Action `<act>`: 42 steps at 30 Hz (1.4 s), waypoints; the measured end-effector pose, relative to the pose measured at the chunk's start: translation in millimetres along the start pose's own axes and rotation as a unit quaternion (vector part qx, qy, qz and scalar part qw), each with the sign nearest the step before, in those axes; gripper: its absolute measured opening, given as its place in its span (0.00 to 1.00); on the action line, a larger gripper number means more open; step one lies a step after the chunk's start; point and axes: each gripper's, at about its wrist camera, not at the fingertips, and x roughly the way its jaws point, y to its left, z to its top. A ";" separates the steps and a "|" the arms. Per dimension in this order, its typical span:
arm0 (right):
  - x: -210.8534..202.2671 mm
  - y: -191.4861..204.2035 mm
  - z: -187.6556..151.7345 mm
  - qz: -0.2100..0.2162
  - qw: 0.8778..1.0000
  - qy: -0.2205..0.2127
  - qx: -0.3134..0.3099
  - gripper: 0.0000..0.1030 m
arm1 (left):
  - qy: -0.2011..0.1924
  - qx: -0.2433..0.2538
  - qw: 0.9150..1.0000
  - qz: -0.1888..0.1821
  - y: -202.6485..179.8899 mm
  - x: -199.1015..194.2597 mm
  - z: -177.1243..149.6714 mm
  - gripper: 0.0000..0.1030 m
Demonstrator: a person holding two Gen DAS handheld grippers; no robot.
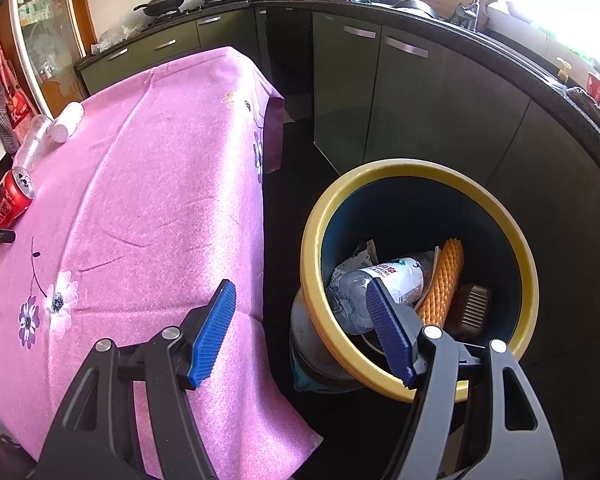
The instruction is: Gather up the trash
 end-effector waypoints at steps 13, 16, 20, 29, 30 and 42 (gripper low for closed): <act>-6.8 1.4 -2.6 0.006 1.000 -0.004 0.001 0.65 | -0.018 -0.022 0.999 -0.022 6.0 -11.4 -0.4 0.67; -8.6 2.6 -1.0 0.007 1.000 -0.006 -0.001 0.65 | -0.028 -0.019 0.999 -0.028 4.3 -24.5 -1.8 0.67; -13.8 0.8 1.4 0.007 1.000 -0.014 0.002 0.65 | -0.043 -0.007 0.998 -0.042 -12.1 -42.1 3.6 0.67; -41.1 -40.0 -6.3 -0.025 0.999 -0.037 0.030 0.65 | -0.070 0.076 0.989 -0.107 -109.9 -67.9 68.4 0.67; -43.9 -48.3 -8.8 -0.029 0.998 -0.040 0.038 0.65 | -0.074 0.090 0.986 -0.116 -125.1 -69.5 80.5 0.67; -61.8 -134.3 -47.1 -0.052 0.991 -0.038 0.114 0.65 | -0.071 0.192 0.961 -0.187 -290.9 -9.5 225.2 0.66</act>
